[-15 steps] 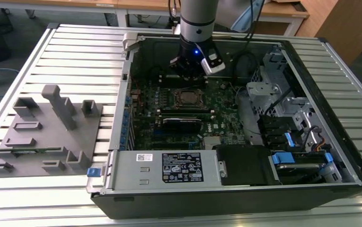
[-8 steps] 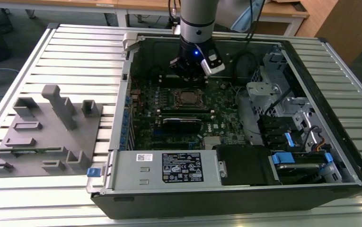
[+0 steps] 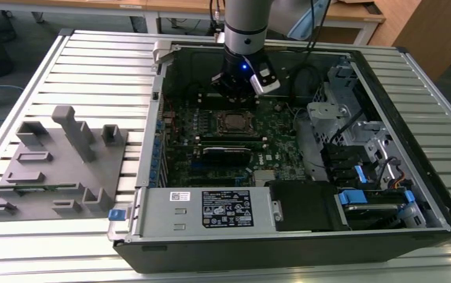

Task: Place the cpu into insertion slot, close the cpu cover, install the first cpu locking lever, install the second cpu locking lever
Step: 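Install the first cpu locking lever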

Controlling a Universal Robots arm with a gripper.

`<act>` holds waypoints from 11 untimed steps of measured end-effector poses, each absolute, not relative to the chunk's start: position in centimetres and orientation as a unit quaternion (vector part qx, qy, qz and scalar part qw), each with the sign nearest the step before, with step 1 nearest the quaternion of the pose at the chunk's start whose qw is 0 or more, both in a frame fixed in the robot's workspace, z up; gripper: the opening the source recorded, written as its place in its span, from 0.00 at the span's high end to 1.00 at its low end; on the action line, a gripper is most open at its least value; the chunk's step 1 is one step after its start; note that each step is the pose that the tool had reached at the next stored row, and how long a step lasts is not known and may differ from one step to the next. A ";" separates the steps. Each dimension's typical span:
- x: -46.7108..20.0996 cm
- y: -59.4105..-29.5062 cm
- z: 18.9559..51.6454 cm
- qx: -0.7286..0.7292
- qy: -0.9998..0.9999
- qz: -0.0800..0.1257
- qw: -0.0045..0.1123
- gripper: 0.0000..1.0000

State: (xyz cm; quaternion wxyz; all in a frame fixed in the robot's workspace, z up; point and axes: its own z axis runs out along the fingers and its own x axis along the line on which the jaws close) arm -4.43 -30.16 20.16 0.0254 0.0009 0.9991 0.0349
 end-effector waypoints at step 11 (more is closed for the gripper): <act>-4.4 -30.2 20.1 0.001 0.999 0.039 0.026 0.89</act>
